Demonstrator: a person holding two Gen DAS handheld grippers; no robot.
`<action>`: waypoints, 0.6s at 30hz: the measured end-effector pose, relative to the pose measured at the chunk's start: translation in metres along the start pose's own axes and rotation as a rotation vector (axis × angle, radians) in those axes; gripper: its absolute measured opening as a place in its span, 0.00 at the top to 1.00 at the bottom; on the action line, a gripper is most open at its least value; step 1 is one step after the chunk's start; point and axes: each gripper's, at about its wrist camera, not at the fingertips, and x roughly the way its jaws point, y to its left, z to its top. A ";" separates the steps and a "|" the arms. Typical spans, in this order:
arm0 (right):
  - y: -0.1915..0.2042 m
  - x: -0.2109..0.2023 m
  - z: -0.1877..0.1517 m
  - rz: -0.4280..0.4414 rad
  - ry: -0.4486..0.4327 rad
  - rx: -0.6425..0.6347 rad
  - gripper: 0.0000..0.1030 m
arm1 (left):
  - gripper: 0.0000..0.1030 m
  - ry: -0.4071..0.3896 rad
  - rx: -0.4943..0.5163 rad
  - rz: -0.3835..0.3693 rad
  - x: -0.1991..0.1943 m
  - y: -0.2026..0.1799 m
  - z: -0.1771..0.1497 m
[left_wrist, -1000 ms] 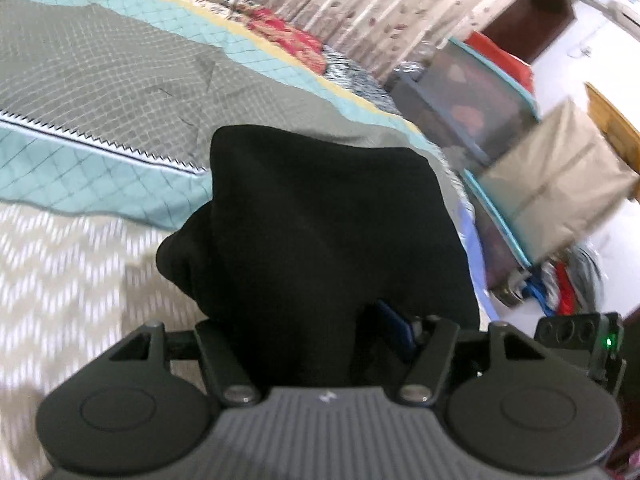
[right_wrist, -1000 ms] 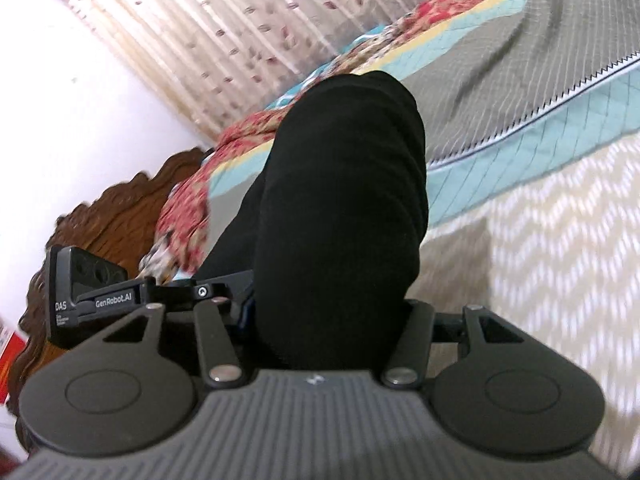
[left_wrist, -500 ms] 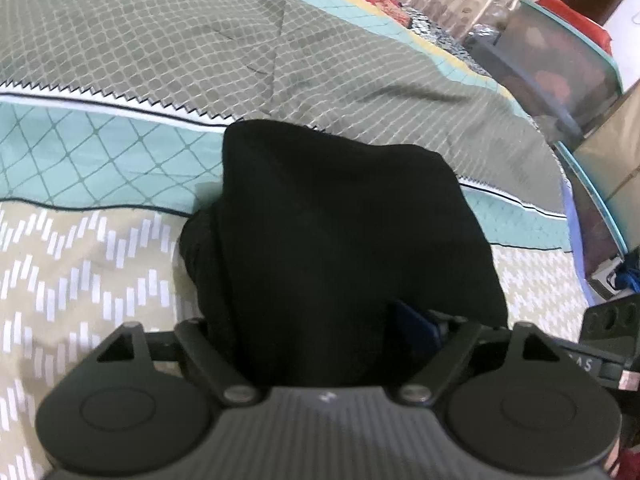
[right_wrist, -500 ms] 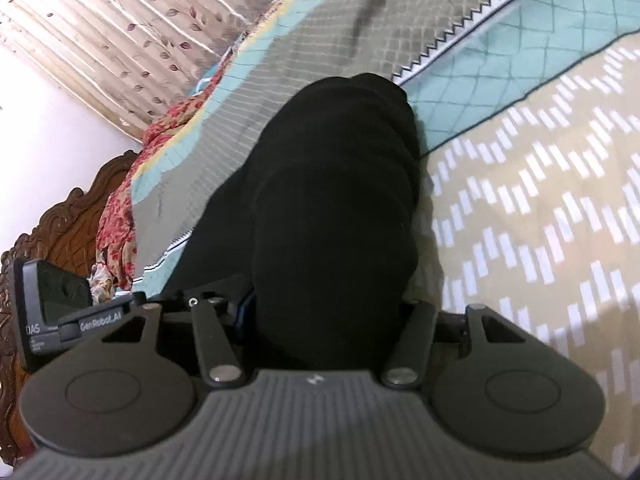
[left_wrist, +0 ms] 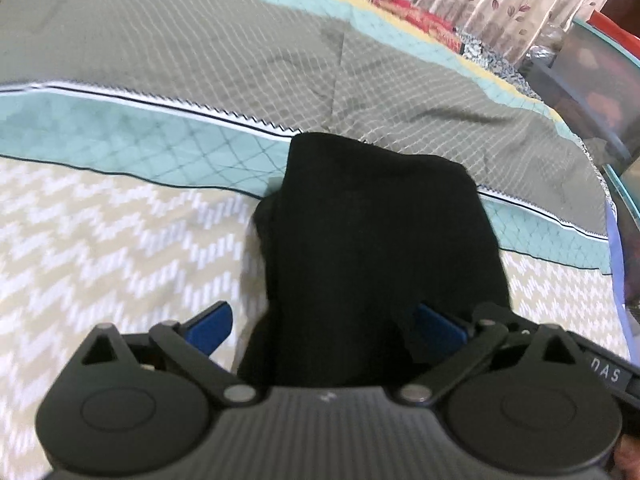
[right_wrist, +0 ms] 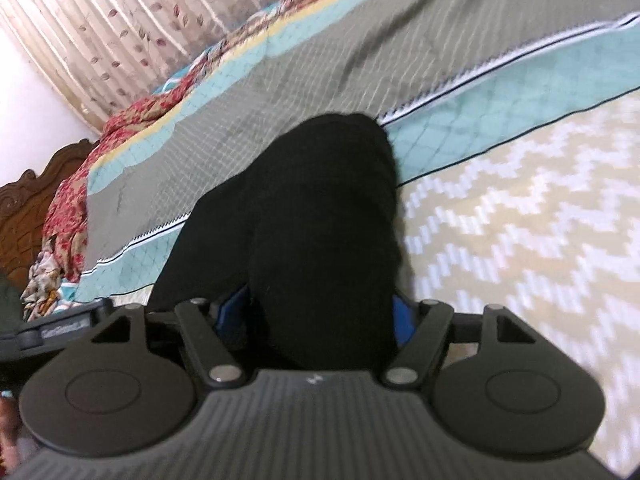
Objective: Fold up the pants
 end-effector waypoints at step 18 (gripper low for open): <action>0.057 -0.132 -0.096 -0.097 -0.168 -0.135 0.00 | 0.00 -0.063 0.082 0.245 -0.142 -0.032 -0.133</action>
